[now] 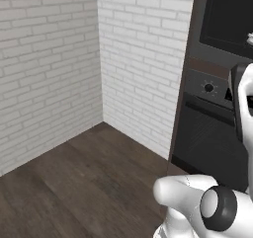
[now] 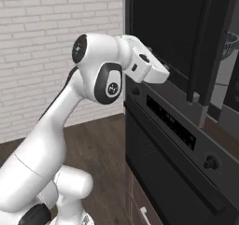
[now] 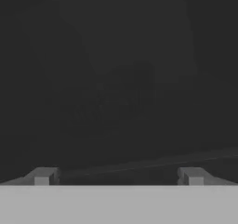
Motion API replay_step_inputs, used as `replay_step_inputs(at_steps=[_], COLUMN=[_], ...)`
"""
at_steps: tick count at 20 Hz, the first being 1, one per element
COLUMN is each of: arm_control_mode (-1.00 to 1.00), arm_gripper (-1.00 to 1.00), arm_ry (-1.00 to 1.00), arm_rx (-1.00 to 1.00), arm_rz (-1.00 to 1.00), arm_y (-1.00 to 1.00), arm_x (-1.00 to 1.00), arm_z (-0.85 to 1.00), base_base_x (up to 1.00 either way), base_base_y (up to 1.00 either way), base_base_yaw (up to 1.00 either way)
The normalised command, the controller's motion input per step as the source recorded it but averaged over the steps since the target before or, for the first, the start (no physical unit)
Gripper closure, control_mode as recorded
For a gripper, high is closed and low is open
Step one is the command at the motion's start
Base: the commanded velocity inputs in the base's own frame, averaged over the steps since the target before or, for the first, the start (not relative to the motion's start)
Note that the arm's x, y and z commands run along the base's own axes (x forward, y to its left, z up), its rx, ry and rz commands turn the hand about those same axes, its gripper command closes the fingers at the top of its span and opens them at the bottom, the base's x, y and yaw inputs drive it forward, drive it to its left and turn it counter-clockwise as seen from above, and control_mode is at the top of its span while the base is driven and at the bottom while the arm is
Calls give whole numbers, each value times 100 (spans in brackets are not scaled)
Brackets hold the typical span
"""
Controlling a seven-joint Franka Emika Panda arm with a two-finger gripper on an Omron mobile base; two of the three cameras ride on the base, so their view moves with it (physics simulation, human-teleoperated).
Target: Pick the garlic from the sink and place it in the bowl. Then pick the bowl and place it in the microwave. Then close the microwave door and press the start button.
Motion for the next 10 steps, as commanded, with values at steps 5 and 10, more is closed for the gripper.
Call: replay_step_inputs(at_steps=[5,10], arm_control_mode=[-100,-100], arm_gripper=[-100,-100], arm_ry=[-42,-17], arm_rx=[0,0], arm_rz=[0,-1], arm_y=[-48,-39], arm_x=[45,84], arm_z=[-27,-32], base_base_x=[0,0], base_base_y=[0,0], base_base_yaw=[0,0])
